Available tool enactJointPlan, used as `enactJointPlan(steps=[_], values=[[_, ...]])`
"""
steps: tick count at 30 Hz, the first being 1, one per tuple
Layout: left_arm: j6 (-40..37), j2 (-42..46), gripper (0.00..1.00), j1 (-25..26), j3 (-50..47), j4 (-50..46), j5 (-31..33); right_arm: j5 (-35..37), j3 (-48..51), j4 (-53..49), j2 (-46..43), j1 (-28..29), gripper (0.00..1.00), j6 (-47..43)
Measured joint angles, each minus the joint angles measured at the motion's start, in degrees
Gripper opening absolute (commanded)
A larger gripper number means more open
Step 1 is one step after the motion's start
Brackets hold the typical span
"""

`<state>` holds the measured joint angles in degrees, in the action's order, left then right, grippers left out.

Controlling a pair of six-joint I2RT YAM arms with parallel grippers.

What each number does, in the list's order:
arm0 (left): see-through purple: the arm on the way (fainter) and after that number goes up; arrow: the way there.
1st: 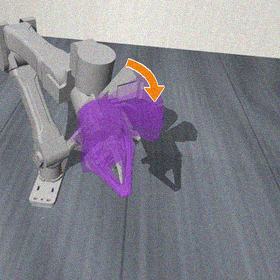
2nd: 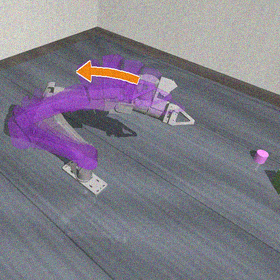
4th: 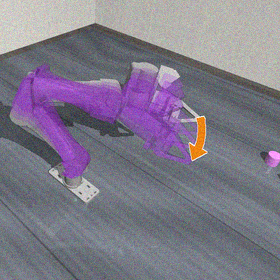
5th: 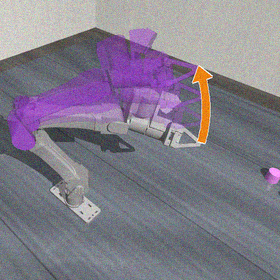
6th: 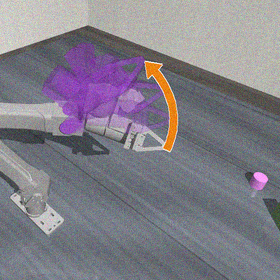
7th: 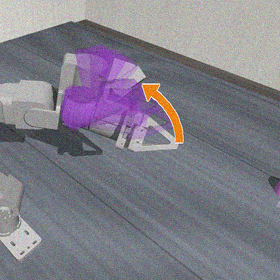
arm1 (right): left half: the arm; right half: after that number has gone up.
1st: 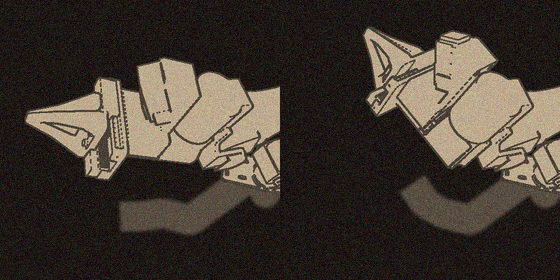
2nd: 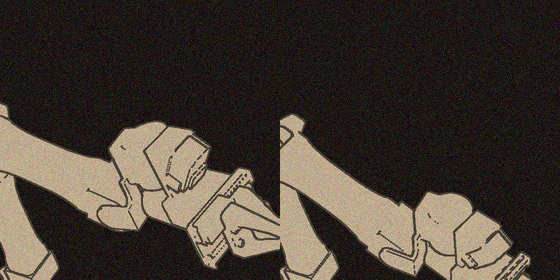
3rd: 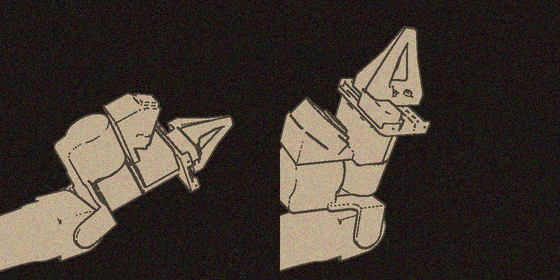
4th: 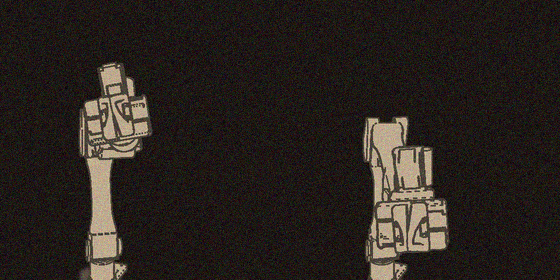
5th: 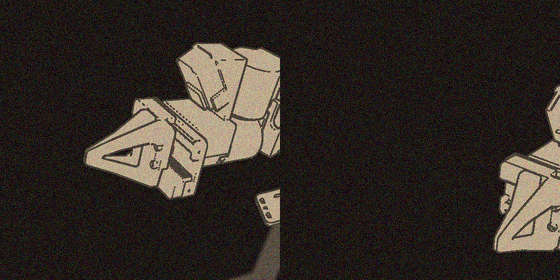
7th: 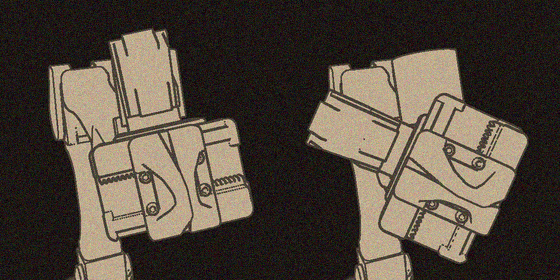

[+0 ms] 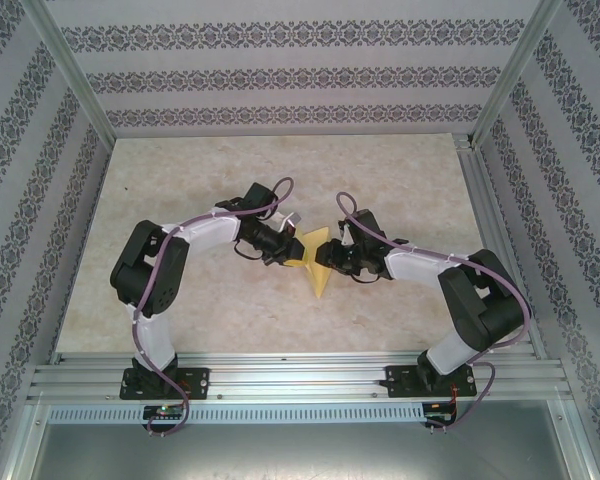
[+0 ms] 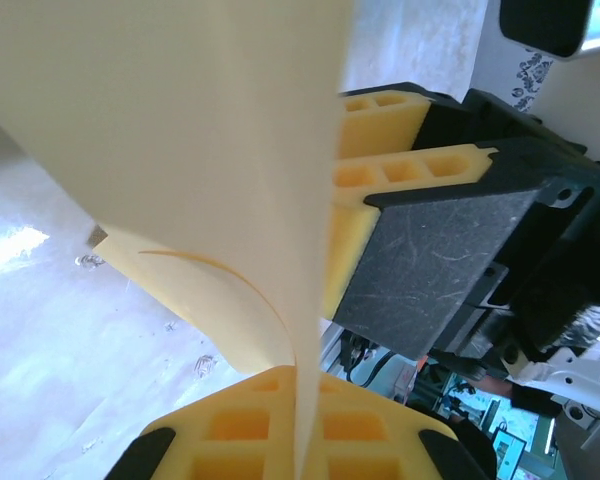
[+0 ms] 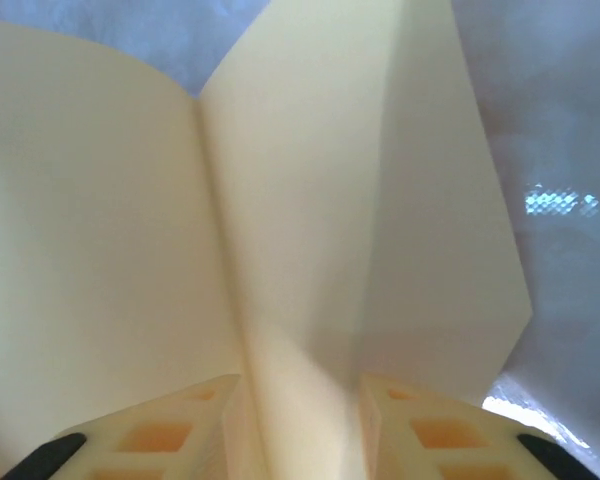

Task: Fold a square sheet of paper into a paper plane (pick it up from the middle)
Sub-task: Fold the wing for the fifth time at the center of the table.

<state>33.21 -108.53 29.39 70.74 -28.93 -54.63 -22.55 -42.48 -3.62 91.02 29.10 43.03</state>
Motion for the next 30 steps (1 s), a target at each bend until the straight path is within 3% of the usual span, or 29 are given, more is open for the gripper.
enactJointPlan(steps=[14, 30], values=[[0.1, 0.1, 0.01, -0.1, -0.6, 1.9, 0.0, 1.4, 0.0, -1.8, 0.5, 0.0, 0.45, 1.6], [0.2, 0.3, 0.02, -0.1, -0.9, 2.5, 0.0, -2.8, 0.0, 5.4, 4.8, 0.9, 0.34, 6.4]])
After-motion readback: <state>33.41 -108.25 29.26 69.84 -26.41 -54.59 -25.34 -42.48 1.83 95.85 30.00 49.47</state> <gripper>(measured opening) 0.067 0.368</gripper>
